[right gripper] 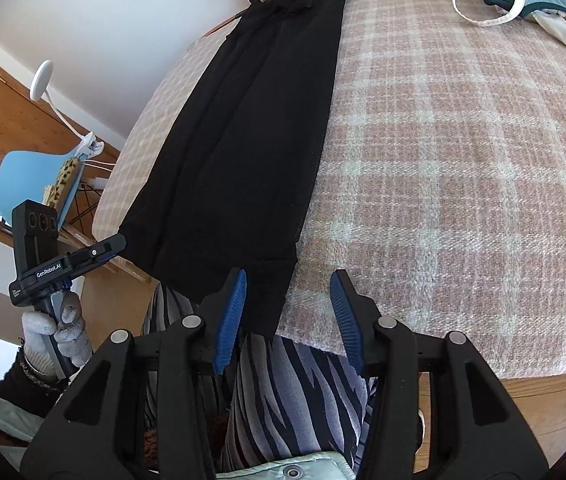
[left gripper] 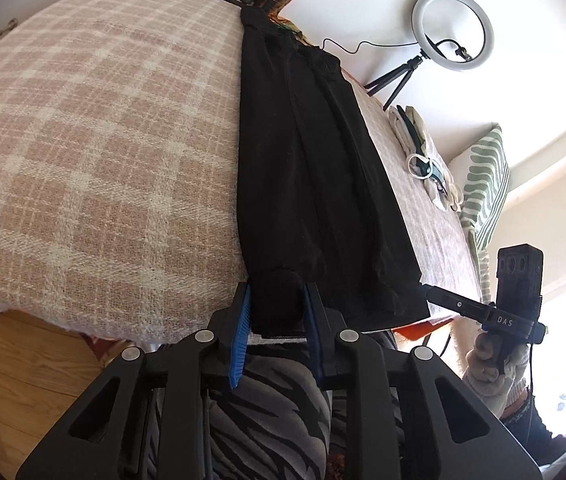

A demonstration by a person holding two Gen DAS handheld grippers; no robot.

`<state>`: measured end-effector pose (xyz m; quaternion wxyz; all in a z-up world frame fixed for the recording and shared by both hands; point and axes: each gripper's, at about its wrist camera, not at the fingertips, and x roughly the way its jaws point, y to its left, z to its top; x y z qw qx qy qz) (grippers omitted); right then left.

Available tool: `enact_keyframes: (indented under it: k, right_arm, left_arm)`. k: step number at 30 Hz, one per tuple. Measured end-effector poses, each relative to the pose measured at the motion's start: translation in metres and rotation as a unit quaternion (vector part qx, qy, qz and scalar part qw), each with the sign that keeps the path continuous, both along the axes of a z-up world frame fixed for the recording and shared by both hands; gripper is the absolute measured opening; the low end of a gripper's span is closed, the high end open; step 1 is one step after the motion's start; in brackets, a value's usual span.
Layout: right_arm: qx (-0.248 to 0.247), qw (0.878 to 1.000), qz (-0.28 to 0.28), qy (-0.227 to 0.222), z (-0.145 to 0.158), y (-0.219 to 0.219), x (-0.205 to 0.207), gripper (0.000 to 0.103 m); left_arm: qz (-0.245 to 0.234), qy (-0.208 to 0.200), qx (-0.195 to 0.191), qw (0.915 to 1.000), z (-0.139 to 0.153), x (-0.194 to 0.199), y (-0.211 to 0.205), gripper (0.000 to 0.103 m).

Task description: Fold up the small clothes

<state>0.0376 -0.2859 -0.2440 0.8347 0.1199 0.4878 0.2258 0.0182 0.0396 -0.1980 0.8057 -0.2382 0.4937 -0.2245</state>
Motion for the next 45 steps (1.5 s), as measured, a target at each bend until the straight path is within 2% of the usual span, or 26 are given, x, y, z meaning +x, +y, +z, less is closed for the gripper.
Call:
enact_keyframes:
  k: [1, 2, 4, 7, 10, 12, 13, 17, 25, 32, 38, 45]
  right_arm:
    - [0.003, 1.0, 0.004, 0.003, 0.0, 0.001, 0.001, 0.04]
    - [0.007, 1.0, 0.01, 0.009, -0.002, 0.003, 0.003, 0.027]
    - [0.0, 1.0, 0.014, 0.012, -0.005, 0.006, 0.003, 0.012]
    - [0.01, 1.0, 0.015, 0.013, -0.004, 0.005, 0.001, 0.006]
    - [0.037, 0.999, 0.004, 0.012, 0.001, -0.006, -0.002, 0.005]
    - [0.032, 0.999, -0.002, 0.012, -0.002, -0.011, -0.003, 0.005]
    - [0.032, 0.999, -0.003, 0.018, -0.006, -0.012, -0.002, 0.005]
    - [0.042, 0.999, -0.005, 0.023, -0.01, -0.011, -0.003, 0.004]
    - [0.105, 0.994, -0.014, 0.034, -0.008, -0.024, -0.003, 0.004]
    - [0.15, 0.988, -0.022, 0.021, 0.004, -0.026, 0.003, 0.004]
    - [0.165, 0.986, -0.039, -0.006, 0.023, -0.027, 0.026, 0.005]
    - [0.153, 0.986, -0.069, -0.023, 0.036, -0.03, 0.075, 0.004]
  left_arm:
    - [-0.003, -0.002, 0.003, 1.0, 0.0, 0.001, -0.002, 0.012]
    - [-0.005, -0.005, 0.005, 1.0, 0.0, 0.001, -0.003, 0.01]
    - [-0.009, -0.017, 0.011, 0.9998, 0.002, 0.001, -0.005, 0.007]
    - [-0.014, -0.034, 0.035, 0.9987, 0.011, -0.004, -0.008, 0.004]
    - [-0.017, -0.061, 0.061, 0.9961, 0.022, -0.014, -0.009, 0.004]
    - [-0.026, -0.075, 0.094, 0.9923, 0.021, -0.018, -0.012, 0.004]
    - [-0.032, -0.072, 0.1, 0.9919, 0.017, -0.018, -0.015, 0.004]
    - [-0.032, -0.051, 0.088, 0.9943, 0.005, -0.015, -0.015, 0.004]
    - [-0.039, -0.058, 0.081, 0.9943, 0.017, -0.013, -0.016, 0.004]
    - [-0.037, -0.059, 0.047, 0.9964, 0.025, 0.003, -0.014, 0.004]
    - [-0.026, -0.075, 0.029, 0.9964, 0.038, 0.03, -0.01, 0.004]
    - [-0.018, -0.103, 0.048, 0.9933, 0.052, 0.079, -0.01, 0.004]
